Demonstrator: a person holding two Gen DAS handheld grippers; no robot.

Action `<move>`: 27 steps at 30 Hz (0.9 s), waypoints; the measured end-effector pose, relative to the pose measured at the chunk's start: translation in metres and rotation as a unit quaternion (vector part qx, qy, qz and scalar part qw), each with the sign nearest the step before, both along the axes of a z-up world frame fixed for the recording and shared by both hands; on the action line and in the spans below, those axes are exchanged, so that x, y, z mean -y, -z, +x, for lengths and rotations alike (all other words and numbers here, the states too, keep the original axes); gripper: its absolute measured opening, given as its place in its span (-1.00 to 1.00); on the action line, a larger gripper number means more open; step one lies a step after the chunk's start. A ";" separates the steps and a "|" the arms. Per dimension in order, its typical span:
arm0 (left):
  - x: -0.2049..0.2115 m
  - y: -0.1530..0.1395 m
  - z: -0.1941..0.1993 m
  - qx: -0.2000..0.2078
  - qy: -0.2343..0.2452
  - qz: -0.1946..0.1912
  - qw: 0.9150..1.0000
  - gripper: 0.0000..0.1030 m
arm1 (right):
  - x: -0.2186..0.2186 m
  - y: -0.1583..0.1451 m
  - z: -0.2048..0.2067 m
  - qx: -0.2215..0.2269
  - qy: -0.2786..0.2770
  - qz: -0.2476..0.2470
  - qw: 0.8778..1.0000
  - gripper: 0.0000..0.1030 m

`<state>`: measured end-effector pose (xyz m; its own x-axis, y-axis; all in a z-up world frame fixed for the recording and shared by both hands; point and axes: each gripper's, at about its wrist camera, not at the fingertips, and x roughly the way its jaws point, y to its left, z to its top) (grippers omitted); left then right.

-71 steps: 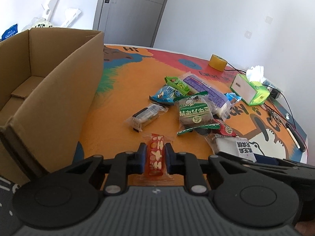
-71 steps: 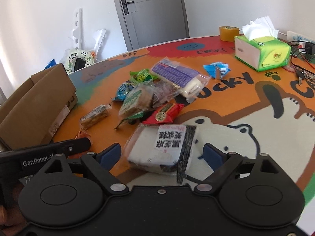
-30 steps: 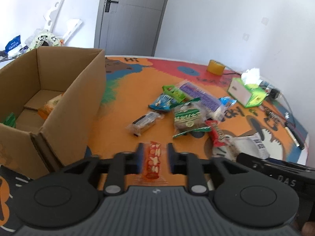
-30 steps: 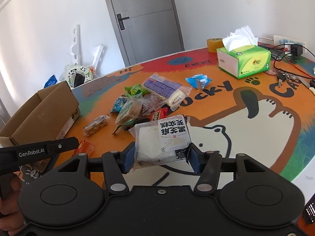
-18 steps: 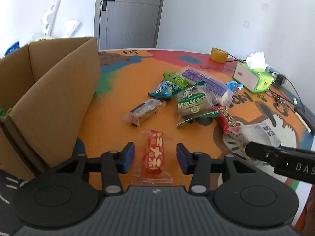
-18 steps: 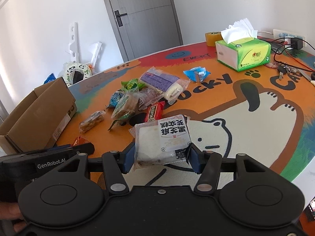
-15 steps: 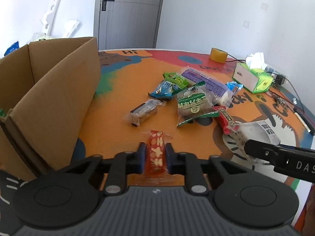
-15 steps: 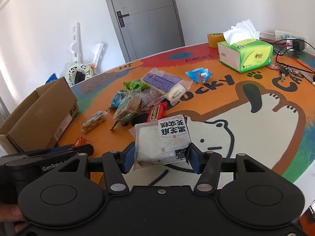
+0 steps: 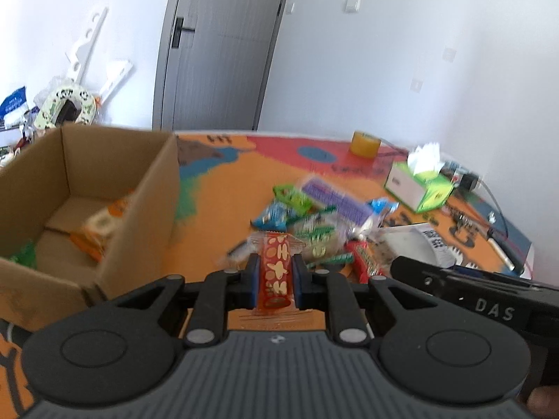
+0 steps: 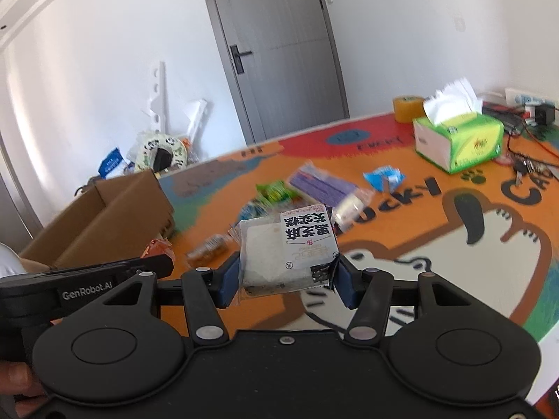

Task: Organize snacks
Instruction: 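Carry both snacks into the cardboard box and open both tools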

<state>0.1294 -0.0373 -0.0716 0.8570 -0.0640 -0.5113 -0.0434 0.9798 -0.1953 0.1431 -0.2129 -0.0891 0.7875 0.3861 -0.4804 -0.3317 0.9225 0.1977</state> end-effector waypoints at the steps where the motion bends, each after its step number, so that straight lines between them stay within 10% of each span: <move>1: -0.001 -0.005 -0.003 0.006 0.000 0.000 1.000 -0.66 | -0.002 -0.003 0.000 0.004 -0.002 0.001 1.000 0.06; 27: -0.071 -0.039 -0.019 0.057 -0.082 -0.009 0.995 -0.67 | -0.072 -0.038 0.005 0.045 -0.070 0.015 0.996 0.06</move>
<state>0.1106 0.0339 -0.0324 0.9089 0.0736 -0.4105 -0.1796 0.9575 -0.2259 0.1479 -0.1405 -0.0509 0.7641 0.5084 -0.3971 -0.4739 0.8600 0.1892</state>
